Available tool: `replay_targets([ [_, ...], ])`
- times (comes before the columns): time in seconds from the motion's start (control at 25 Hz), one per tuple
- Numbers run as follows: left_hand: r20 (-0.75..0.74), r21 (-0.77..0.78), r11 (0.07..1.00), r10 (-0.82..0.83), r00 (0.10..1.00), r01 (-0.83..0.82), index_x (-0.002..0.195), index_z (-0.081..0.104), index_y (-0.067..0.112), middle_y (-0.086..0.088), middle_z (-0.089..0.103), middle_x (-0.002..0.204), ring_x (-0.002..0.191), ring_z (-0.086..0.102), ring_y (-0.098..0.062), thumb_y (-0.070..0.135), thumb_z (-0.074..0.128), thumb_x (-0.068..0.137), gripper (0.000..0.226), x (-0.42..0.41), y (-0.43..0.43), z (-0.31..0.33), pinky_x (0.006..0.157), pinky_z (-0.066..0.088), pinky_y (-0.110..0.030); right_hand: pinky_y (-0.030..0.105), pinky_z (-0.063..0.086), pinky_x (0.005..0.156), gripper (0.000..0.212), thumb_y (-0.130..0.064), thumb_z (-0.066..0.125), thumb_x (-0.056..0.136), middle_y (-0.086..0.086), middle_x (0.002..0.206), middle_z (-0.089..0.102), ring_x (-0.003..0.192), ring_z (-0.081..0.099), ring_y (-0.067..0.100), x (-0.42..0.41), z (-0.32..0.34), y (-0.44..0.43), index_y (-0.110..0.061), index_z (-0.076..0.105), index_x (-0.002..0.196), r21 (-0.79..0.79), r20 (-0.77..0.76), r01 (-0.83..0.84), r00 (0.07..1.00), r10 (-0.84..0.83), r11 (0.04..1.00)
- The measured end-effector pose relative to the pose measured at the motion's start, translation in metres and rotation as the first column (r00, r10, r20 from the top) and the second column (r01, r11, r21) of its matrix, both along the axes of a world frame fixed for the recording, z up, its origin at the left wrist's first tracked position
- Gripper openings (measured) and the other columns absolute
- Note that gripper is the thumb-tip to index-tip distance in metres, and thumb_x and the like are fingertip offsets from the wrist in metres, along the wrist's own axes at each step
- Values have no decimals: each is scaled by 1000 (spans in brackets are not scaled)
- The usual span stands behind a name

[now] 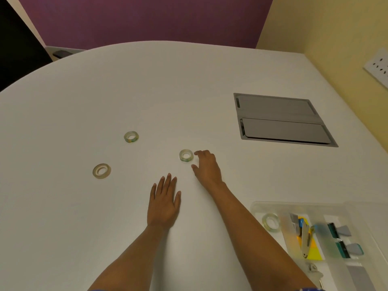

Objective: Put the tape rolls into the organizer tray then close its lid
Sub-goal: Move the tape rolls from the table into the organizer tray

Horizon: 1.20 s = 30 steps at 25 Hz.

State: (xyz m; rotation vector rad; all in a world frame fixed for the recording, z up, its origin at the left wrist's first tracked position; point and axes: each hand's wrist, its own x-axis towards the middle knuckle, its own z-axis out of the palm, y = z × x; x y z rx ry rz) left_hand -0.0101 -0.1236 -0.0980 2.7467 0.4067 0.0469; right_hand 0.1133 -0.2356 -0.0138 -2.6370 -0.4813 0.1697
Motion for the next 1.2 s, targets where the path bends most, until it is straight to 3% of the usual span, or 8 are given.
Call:
replay_targets([
  [0.32,13,17,1000,14,1000,-14,153,8,26,7,4,162,150,-2,-11,39,21,102,54,28,11,-3,122,-6,-33,37,39,109,64,-27,58,94,11,151,32,138,33,28,31,-20,38,-11,28,148,-105,-75,-96,993,89,990],
  [0.56,36,-4,1000,13,999,-12,152,11,26,6,6,162,150,-1,-12,39,23,102,54,28,9,-1,121,-7,-33,35,44,101,52,-22,54,96,11,144,41,130,41,26,31,-28,42,-11,36,143,-128,-47,-113,993,108,985],
  [0.76,18,10,1000,3,1000,-3,153,6,25,6,2,162,150,-3,-12,37,22,103,54,26,9,0,121,-8,-33,35,48,97,52,-19,59,93,10,140,45,128,43,25,23,-15,33,-11,41,140,-27,-30,-53,998,52,998],
  [1.0,-23,16,999,-30,999,31,152,0,25,6,-4,162,150,-6,-12,34,19,103,53,6,8,1,122,-6,-33,30,42,103,52,-15,66,89,8,140,49,130,44,23,-9,8,-13,-10,47,137,227,-43,65,997,-57,972],
  [1.2,-37,18,999,-26,999,27,152,-1,24,5,-5,162,150,-7,-13,34,19,103,53,-28,-4,2,122,-5,-34,24,39,99,52,-12,70,85,11,136,52,126,49,25,-42,25,-71,-10,50,134,259,-42,166,986,-161,951],
])
